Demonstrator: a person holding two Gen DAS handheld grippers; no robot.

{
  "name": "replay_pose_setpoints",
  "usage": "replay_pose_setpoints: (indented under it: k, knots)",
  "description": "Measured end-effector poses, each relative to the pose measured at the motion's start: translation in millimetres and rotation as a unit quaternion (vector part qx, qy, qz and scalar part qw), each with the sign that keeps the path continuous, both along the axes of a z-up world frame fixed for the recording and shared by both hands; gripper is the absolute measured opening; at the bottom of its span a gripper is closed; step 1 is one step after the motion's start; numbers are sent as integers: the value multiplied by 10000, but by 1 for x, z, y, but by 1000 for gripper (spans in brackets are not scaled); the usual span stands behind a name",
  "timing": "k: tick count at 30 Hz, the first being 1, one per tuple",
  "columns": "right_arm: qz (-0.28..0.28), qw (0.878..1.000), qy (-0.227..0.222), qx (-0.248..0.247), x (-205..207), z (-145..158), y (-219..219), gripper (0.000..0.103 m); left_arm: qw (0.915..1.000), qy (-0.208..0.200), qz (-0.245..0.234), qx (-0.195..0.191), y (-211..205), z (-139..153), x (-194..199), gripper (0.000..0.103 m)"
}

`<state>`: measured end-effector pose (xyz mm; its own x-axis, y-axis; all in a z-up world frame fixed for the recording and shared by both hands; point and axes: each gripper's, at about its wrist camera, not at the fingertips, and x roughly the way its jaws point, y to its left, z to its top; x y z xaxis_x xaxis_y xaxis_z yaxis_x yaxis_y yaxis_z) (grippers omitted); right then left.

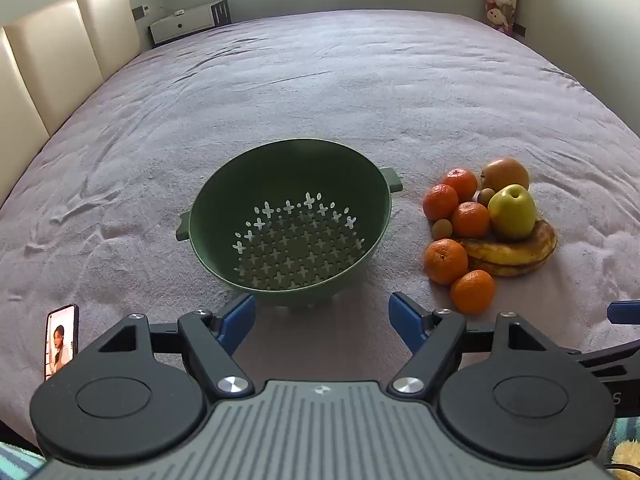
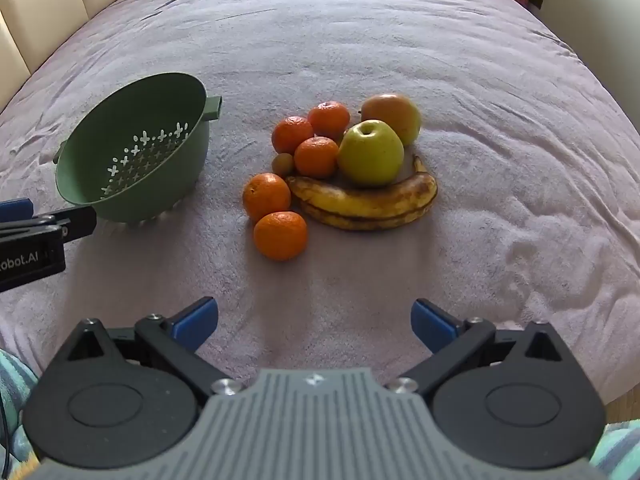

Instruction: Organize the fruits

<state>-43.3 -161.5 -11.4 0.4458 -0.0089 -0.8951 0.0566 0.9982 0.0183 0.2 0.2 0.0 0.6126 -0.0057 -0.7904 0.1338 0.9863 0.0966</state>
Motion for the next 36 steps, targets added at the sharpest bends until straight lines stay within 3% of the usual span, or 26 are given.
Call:
replay_pose_setpoints:
  k: [36]
  knots:
    - [8,10000,85,-45,-1,-8,2,99,10000,52,-20,15,-1,-2,-1,89]
